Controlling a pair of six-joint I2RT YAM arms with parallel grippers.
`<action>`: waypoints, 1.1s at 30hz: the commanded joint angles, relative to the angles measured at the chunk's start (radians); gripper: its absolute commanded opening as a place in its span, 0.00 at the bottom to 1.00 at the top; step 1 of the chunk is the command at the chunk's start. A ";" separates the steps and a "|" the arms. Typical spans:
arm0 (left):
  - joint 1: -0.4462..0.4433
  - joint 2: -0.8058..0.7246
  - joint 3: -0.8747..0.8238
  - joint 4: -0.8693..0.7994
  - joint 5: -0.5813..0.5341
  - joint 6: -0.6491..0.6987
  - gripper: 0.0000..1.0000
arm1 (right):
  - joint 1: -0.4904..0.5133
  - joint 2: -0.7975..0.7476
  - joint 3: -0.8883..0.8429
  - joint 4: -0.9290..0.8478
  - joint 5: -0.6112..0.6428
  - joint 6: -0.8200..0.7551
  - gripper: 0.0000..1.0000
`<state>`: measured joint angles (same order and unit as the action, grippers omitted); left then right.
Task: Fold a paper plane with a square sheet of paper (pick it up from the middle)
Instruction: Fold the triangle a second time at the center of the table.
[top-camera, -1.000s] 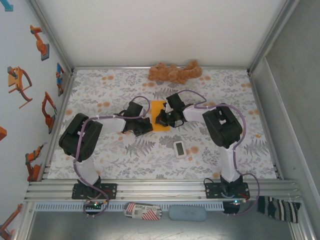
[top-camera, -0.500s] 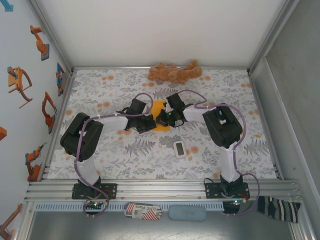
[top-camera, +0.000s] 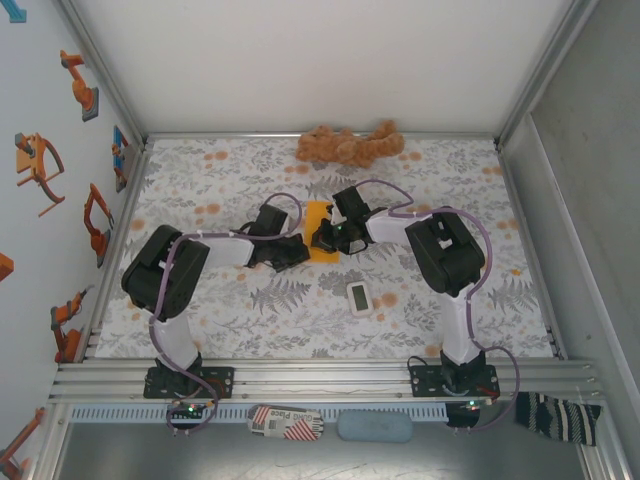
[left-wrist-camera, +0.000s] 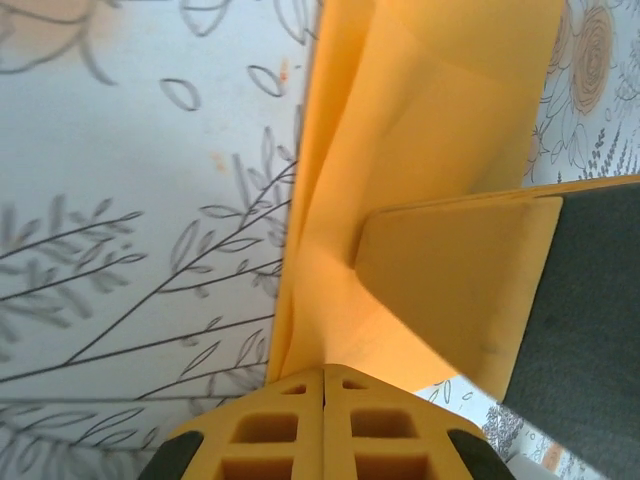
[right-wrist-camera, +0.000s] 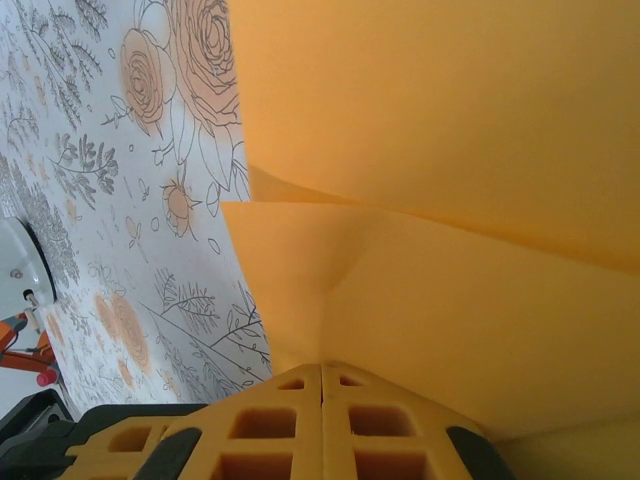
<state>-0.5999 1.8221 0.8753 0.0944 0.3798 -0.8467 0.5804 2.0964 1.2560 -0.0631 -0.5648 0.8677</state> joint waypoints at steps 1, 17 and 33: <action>0.016 -0.054 -0.091 -0.043 0.011 -0.045 0.00 | -0.003 0.067 -0.050 -0.096 0.102 0.010 0.00; 0.020 -0.004 0.062 0.004 0.038 -0.066 0.00 | -0.002 0.054 -0.063 -0.066 0.086 0.025 0.00; 0.020 -0.026 -0.011 0.035 0.010 -0.091 0.00 | -0.002 0.056 -0.053 -0.067 0.088 0.028 0.00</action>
<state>-0.5747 1.8080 0.8940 0.1448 0.4019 -0.9173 0.5728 2.0960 1.2385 -0.0254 -0.5724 0.8902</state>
